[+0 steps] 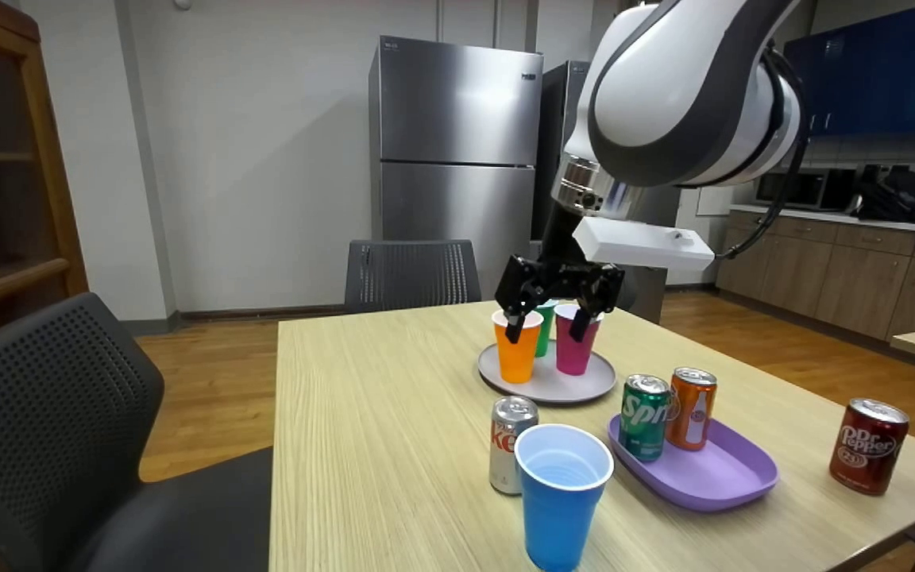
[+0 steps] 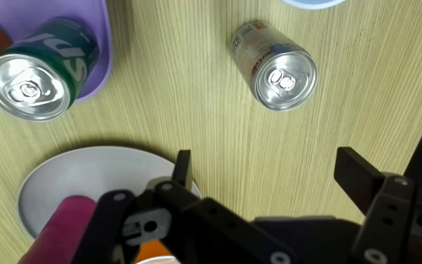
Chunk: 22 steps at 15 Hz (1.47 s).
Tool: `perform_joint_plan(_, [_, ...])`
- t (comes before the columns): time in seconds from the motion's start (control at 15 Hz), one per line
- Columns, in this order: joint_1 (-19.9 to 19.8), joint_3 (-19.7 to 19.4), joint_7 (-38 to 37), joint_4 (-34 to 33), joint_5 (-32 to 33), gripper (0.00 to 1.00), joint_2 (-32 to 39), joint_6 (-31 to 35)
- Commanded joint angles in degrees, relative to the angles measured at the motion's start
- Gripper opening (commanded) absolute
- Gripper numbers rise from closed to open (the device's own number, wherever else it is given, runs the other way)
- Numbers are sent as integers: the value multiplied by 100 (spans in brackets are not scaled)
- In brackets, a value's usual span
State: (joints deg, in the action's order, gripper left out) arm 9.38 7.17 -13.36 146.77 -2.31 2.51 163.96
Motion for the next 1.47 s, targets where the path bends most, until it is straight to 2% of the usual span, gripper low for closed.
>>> perform_joint_plan(0.0, [3, 59, 97, -68, 4, 100, 160, -96])
perform_joint_plan(0.47, [184, -40, -182, -483, 488, 100, 830, -164])
perform_joint_plan(0.87, [408, -65, -123, -908, 552, 100, 1250, -261])
perform_joint_plan(1.4, [941, -574, -624, -1200, 1212, 100, 1560, -561])
